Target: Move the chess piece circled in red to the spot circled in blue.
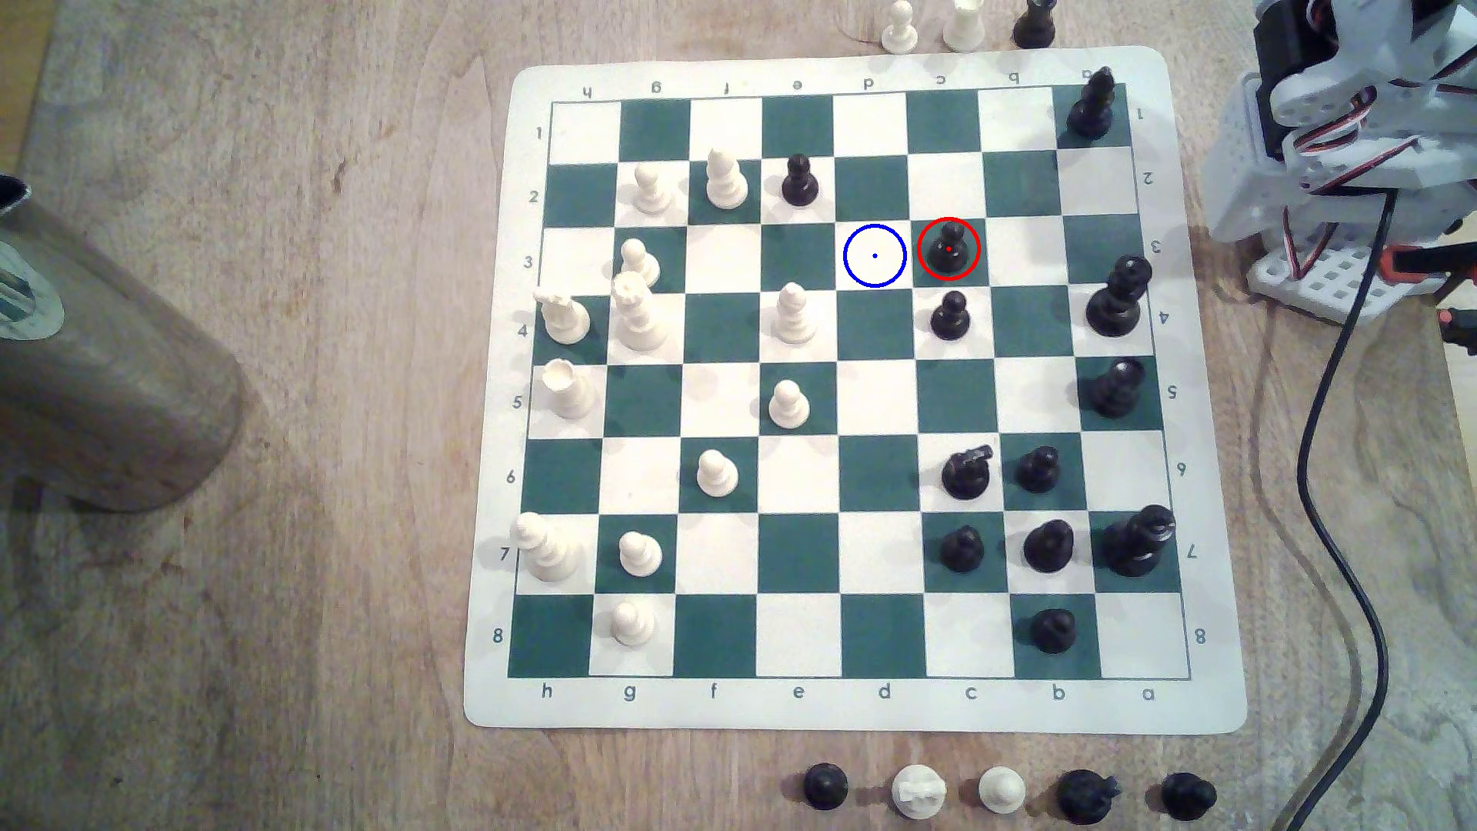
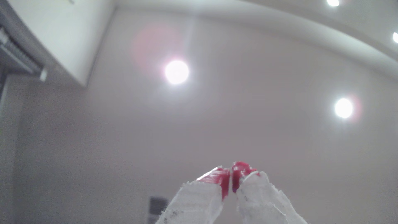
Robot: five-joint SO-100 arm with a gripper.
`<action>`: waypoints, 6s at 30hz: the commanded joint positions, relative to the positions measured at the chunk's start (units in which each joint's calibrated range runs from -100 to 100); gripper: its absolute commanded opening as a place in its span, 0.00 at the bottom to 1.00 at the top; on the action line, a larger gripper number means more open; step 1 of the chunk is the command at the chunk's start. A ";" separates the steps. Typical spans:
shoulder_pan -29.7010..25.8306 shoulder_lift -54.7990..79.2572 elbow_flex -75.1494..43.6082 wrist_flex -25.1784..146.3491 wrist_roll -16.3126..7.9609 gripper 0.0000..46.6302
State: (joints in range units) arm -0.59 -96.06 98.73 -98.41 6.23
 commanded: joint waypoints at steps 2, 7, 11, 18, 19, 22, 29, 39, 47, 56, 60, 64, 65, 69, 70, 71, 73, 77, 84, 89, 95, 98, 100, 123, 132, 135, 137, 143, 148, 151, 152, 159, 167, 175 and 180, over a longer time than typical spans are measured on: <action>-0.39 0.31 0.90 9.14 0.49 0.00; -0.39 0.31 -3.36 24.37 0.49 0.00; -0.31 0.31 -8.80 39.77 0.49 0.00; 0.08 0.31 -11.88 52.71 0.24 0.00; 0.47 0.31 -11.88 54.18 0.24 0.00; 1.33 0.31 -12.52 59.01 0.24 0.00; 3.60 0.39 -16.14 81.45 0.05 0.00; 5.71 0.65 -27.84 118.39 -1.42 0.00; 6.34 13.97 -44.97 150.74 -10.60 0.00; 3.91 28.57 -50.87 157.78 -20.90 0.13; 2.58 34.94 -53.68 162.21 -23.74 0.14; 2.58 38.93 -53.68 163.35 -25.89 0.26; 2.58 39.53 -53.59 163.52 -26.13 0.26; 2.43 44.11 -53.68 164.50 -27.50 0.23; 2.27 45.47 -53.77 164.75 -27.69 0.22; 2.19 47.59 -53.86 164.91 -28.13 0.22; 2.04 49.46 -53.95 165.15 -28.57 0.23; 0.94 53.45 -55.49 166.63 -29.50 0.28; -2.03 55.06 -55.04 166.79 -30.28 0.29; -3.20 57.10 -53.13 165.07 -30.13 0.30; -1.72 59.98 -51.77 163.44 -29.55 0.29; -1.64 61.68 -51.77 162.86 -29.45 0.29; -1.72 62.62 -52.13 162.86 -29.40 0.31; -2.58 72.38 -52.04 159.01 -30.09 0.26; -3.20 75.43 -52.68 157.21 -30.77 0.25; -3.20 76.11 -52.68 156.88 -30.87 0.25; -3.20 76.45 -52.68 156.80 -30.87 0.25; -3.13 76.54 -52.68 156.31 -30.96 0.24; -3.13 76.62 -52.68 155.82 -31.06 0.23; -3.13 76.71 -52.68 155.82 -31.06 0.18; -3.13 76.71 -52.68 155.82 -31.06 0.16; -3.20 75.43 -52.13 155.49 -30.87 0.01; -1.95 66.61 -53.49 162.04 -28.67 0.01; -3.91 67.71 -66.28 168.92 -28.52 0.01; -4.06 72.80 -68.36 164.75 -28.28 0.01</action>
State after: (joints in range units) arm -4.79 -25.26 36.29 68.76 -22.20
